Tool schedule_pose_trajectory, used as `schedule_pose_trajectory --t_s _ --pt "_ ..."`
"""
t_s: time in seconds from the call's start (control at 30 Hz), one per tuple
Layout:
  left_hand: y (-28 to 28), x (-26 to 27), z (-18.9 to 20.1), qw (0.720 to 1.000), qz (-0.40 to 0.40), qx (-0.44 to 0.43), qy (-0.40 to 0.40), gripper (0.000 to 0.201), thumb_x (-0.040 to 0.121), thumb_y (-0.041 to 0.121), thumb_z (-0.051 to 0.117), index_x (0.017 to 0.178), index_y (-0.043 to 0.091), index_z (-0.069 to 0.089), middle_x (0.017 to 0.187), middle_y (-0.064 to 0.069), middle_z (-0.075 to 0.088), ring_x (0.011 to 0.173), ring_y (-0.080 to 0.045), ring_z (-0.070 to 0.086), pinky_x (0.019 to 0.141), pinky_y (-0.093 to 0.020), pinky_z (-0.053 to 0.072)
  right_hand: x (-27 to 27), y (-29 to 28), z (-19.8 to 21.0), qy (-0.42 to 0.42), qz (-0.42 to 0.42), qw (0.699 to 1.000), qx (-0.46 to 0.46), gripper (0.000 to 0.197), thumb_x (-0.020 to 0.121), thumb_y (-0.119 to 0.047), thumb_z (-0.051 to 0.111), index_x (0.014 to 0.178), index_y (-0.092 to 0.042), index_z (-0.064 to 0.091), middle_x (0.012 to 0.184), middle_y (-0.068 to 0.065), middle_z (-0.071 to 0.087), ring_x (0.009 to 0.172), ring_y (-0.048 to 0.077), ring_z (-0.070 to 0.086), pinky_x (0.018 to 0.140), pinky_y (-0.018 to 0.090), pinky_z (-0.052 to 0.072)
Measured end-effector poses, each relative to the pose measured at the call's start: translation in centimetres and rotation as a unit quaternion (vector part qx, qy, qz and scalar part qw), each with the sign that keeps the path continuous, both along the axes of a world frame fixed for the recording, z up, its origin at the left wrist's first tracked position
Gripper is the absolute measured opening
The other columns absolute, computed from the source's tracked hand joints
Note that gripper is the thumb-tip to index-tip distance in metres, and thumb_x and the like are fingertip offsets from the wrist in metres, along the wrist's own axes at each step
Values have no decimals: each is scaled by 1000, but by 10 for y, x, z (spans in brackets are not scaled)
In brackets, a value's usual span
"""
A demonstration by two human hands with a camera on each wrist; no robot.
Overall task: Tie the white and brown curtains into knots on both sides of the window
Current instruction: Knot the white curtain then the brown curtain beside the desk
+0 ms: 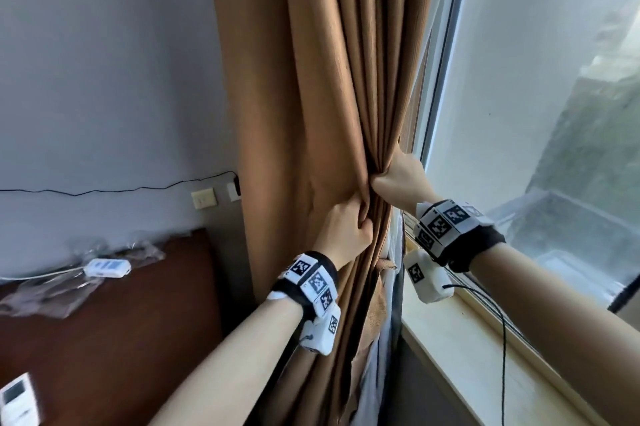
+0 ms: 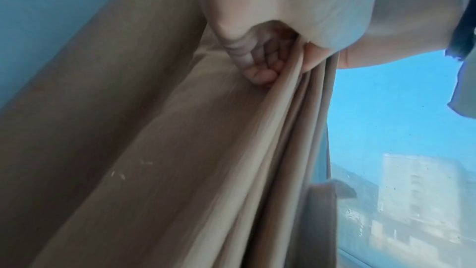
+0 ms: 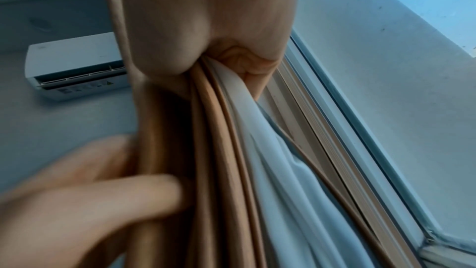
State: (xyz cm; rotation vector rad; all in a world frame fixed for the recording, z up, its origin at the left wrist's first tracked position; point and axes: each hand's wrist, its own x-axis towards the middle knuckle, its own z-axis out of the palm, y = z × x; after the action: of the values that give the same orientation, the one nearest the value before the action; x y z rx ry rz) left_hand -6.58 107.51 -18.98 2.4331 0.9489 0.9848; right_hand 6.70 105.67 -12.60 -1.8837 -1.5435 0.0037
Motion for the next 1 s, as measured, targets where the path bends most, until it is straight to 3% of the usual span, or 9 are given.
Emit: schedule_pose_trajectory --t_s 0.23,0.4,0.47,0.57,0.67,0.77,0.83,0.93,1.0 --pt "15 6 1 986 -59 -148 54 41 87 7 50 128 9 50 120 -17 61 114 -34 55 98 -33 43 -6 -6 -2 44 18 998 -33 34 73 -22 50 103 -11 38 78 5 53 79 31 56 65 33 42" --pt "25 2 -16 979 -57 -134 141 51 86 10 48 135 14 40 121 -18 61 113 -38 57 98 -42 46 -18 -8 4 115 39 992 -34 96 68 -73 61 138 -14 34 113 -1 57 99 20 56 89 35 49" --pt "28 2 -22 975 -60 -116 178 54 84 10 48 137 11 37 120 -19 61 111 -39 57 96 -42 47 -24 -9 3 73 16 997 -25 94 67 -64 70 137 -13 32 110 -1 56 95 19 55 89 36 50" --pt "31 -6 -24 970 -98 -87 204 56 85 16 56 138 12 39 124 -16 60 115 -35 56 98 -37 45 -29 -9 -4 31 -15 999 10 53 75 -22 60 121 -10 37 91 8 60 84 31 61 76 41 54" --pt "49 -34 -22 976 -125 -146 104 45 81 55 60 108 20 66 108 -1 70 103 -20 62 92 -31 45 -25 -9 -6 18 -2 1000 10 48 73 -13 54 119 -9 41 83 5 58 81 31 59 67 30 43" --pt "91 -70 -10 982 6 -157 -107 37 83 58 59 86 22 67 88 6 70 89 -15 62 83 -29 45 -21 -10 -3 21 14 1000 -2 49 73 -9 54 121 -9 42 77 0 55 75 25 58 58 22 39" --pt "126 -95 -4 958 137 -130 -215 36 83 50 65 103 20 62 105 -1 66 101 -20 61 90 -31 45 -22 -10 -4 27 14 1000 -2 44 73 -8 53 116 -11 42 73 -2 53 70 22 56 52 20 37" --pt "166 -119 5 919 236 -194 -250 95 66 61 75 141 17 37 143 -9 43 131 -27 44 109 -40 36 -21 -9 -5 26 16 1000 -2 36 74 -8 54 105 -18 38 71 -3 51 67 20 54 51 20 35" --pt "190 -133 0 904 258 -258 -221 127 53 70 78 151 20 14 157 -7 23 143 -27 28 115 -49 26 -19 -9 -6 26 19 999 2 36 75 -8 55 109 -14 45 72 -2 53 70 22 56 52 18 35"
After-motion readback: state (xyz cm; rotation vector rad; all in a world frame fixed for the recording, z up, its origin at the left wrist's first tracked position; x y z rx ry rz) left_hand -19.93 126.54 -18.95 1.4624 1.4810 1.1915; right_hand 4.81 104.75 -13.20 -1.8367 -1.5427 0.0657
